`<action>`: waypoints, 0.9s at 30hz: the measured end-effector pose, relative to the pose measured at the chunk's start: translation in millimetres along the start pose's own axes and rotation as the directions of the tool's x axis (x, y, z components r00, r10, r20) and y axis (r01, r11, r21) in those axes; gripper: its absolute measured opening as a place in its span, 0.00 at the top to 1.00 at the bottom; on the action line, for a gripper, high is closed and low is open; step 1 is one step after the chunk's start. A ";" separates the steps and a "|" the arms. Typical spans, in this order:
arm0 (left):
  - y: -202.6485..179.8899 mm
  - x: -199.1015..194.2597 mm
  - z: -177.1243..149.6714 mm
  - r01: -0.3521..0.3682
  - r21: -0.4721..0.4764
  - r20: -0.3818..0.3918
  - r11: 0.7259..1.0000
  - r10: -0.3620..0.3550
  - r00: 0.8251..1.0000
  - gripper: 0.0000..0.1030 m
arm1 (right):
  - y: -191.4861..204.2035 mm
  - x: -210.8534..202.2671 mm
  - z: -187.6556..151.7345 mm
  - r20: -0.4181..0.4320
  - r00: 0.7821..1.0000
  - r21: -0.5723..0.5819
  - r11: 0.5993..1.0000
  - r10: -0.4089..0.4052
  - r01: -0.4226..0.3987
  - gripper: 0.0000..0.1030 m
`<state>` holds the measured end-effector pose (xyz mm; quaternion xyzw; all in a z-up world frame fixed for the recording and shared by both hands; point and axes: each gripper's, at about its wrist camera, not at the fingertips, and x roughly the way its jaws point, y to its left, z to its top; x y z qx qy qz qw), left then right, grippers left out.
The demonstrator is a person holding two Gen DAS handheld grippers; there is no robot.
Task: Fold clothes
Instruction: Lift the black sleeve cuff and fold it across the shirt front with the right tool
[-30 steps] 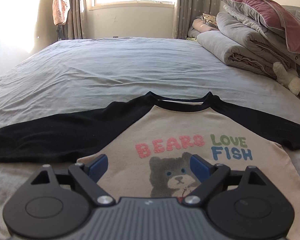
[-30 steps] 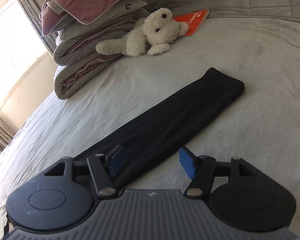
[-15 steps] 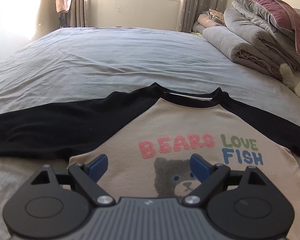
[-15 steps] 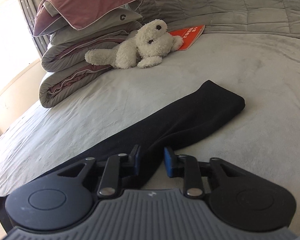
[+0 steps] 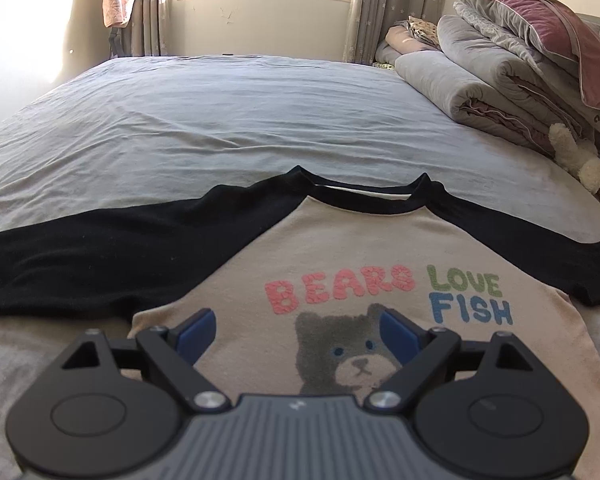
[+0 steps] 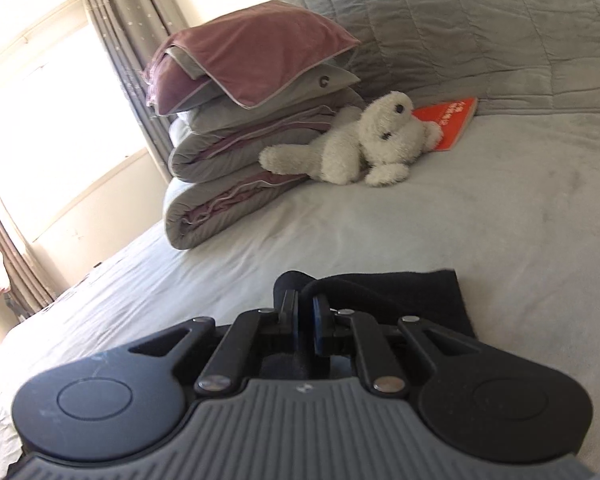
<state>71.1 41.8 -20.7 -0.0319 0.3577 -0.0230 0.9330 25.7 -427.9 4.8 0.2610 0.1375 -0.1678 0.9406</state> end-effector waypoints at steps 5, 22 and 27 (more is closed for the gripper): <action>-3.1 -6.9 0.1 0.038 0.008 0.001 0.999 -0.038 0.999 0.13 | 34.0 -21.4 1.8 0.013 0.993 -0.048 0.992 0.116 -0.116 0.89; -9.0 -25.0 -1.0 0.152 -0.009 -0.011 0.988 -0.152 0.988 0.20 | 136.8 -73.3 -43.2 -0.118 0.917 -0.242 0.885 0.381 -0.398 0.89; -6.1 -26.9 -3.1 0.175 -0.029 -0.019 0.984 -0.176 0.984 0.31 | 162.6 -79.2 -64.4 -0.184 0.883 -0.290 0.835 0.432 -0.468 0.89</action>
